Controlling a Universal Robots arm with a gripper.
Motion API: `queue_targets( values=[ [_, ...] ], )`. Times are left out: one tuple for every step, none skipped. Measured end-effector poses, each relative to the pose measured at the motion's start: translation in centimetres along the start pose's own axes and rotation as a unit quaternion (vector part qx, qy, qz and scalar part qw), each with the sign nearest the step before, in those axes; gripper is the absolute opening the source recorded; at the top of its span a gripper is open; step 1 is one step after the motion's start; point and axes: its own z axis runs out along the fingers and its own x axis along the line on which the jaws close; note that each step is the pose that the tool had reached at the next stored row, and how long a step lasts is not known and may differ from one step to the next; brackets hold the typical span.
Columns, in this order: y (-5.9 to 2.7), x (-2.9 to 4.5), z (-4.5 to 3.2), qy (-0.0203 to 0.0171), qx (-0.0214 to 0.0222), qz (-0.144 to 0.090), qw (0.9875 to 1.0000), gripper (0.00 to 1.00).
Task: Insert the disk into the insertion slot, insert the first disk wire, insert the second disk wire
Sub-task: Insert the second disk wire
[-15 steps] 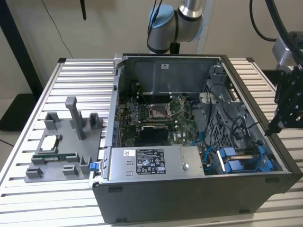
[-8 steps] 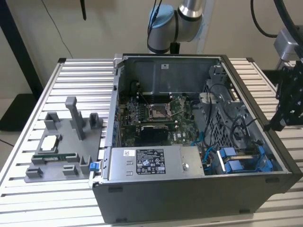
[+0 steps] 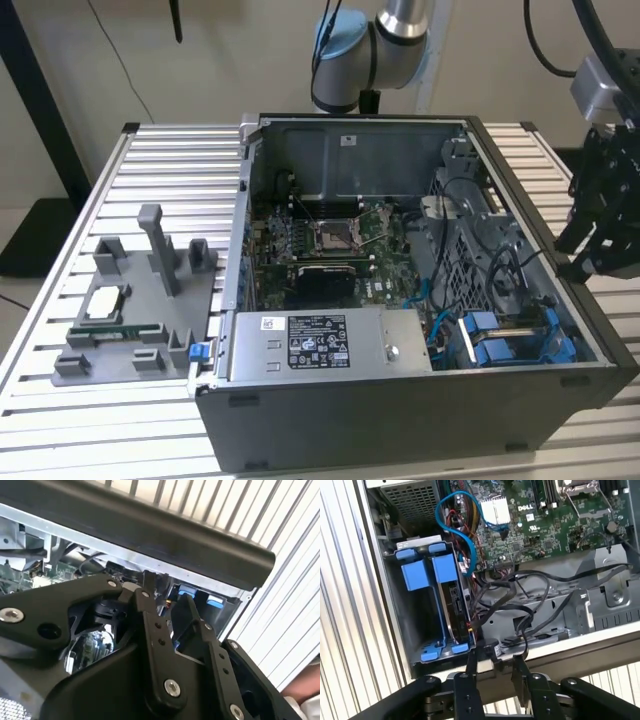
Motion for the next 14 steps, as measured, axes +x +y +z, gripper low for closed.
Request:
queue_targets(
  values=[
    [0.07,0.04,0.0,-0.0047,-0.0019,0.0,1.0,1.0],
    [0.07,0.05,0.02,-0.0118,-0.0039,-0.001,0.9999,1.0],
    [0.09,0.07,0.04,-0.0184,-0.0057,-0.003,0.9998,1.0],
    [0.13,0.1,0.11,-0.0231,-0.0072,-0.004,0.9997,1.0],
    [0.26,0.14,0.22,-0.0257,-0.0081,-0.007,0.9996,1.0],
    [0.32,0.17,0.3,-0.0266,-0.009,-0.011,0.9995,1.0],
    [0.33,0.19,0.42,-0.0273,-0.0101,-0.017,0.9994,1.0],
    [0.33,0.2,0.5,-0.0274,-0.0111,-0.023,0.9993,1.0],
    [0.34,0.2,0.55,-0.0271,-0.0122,-0.031,0.9991,1.0],
    [0.34,0.21,0.59,-0.027,-0.0132,-0.038,0.9988,1.0],
    [0.34,0.22,0.62,-0.027,-0.0142,-0.044,0.9985,1.0],
    [0.34,0.22,0.64,-0.0274,-0.0151,-0.05,0.9983,1.0],
    [0.33,0.22,0.65,-0.0279,-0.016,-0.055,0.998,1.0],
    [0.33,0.21,0.65,-0.0282,-0.0167,-0.059,0.9977,1.0]
  ],
)
